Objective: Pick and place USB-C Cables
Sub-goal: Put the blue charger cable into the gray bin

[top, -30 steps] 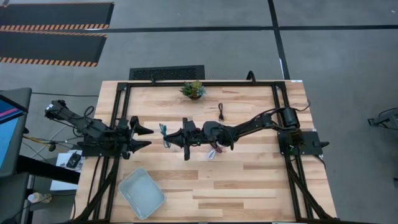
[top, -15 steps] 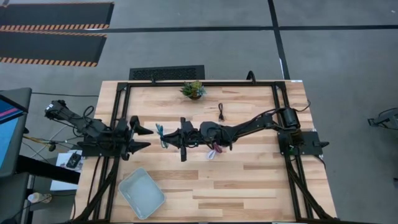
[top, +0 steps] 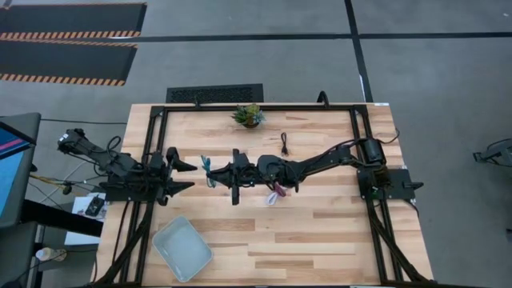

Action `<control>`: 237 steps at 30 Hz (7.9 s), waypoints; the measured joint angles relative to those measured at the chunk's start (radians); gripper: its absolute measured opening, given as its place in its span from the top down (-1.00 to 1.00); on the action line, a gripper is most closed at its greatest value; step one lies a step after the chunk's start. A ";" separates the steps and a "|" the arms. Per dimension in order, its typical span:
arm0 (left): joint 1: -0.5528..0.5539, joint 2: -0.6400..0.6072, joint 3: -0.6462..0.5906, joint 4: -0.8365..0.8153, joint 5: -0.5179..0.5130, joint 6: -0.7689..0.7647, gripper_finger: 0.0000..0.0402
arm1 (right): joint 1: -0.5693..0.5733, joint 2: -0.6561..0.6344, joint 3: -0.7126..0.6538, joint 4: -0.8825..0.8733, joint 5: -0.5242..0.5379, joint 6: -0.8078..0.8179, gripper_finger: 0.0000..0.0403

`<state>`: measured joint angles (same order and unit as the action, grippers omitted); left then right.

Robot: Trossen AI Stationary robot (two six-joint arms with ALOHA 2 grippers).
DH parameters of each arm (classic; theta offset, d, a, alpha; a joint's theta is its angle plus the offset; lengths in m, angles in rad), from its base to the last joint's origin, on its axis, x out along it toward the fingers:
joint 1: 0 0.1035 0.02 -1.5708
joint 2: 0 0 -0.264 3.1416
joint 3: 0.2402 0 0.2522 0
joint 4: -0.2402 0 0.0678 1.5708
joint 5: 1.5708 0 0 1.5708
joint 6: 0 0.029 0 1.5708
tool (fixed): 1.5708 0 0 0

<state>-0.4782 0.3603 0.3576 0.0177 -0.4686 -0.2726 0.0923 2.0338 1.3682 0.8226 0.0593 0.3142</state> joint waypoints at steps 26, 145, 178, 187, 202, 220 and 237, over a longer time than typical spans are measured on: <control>0.000 0.013 0.000 0.000 0.039 -0.072 -0.27 | 0.025 0.134 0.251 -0.154 -0.008 -0.051 0.94; -0.236 0.353 0.001 0.335 -0.032 -0.176 1.00 | 0.188 0.134 0.225 -0.235 0.100 0.040 -0.09; -0.259 0.489 0.001 0.449 -0.090 -0.127 0.48 | 0.210 0.125 0.224 -0.294 0.129 0.036 0.92; -0.259 0.488 0.111 0.240 -0.043 -0.131 -0.03 | 0.214 0.054 0.224 -0.434 0.184 -0.015 0.92; -0.261 0.446 0.552 -0.616 -0.307 -0.175 -0.08 | 0.280 -0.012 0.237 -0.529 0.359 -0.038 0.93; -0.260 0.389 0.612 -0.657 -0.410 -0.193 -0.08 | 0.268 0.510 0.992 -0.815 0.172 -0.020 0.93; -0.260 0.389 0.612 -0.657 -0.463 -0.197 -0.08 | 0.258 0.558 0.967 -0.783 0.119 0.047 0.93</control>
<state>-0.7383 0.7498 0.9691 -0.6388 -0.9318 -0.4693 0.3508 2.5918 2.3354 0.0400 0.1788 0.3611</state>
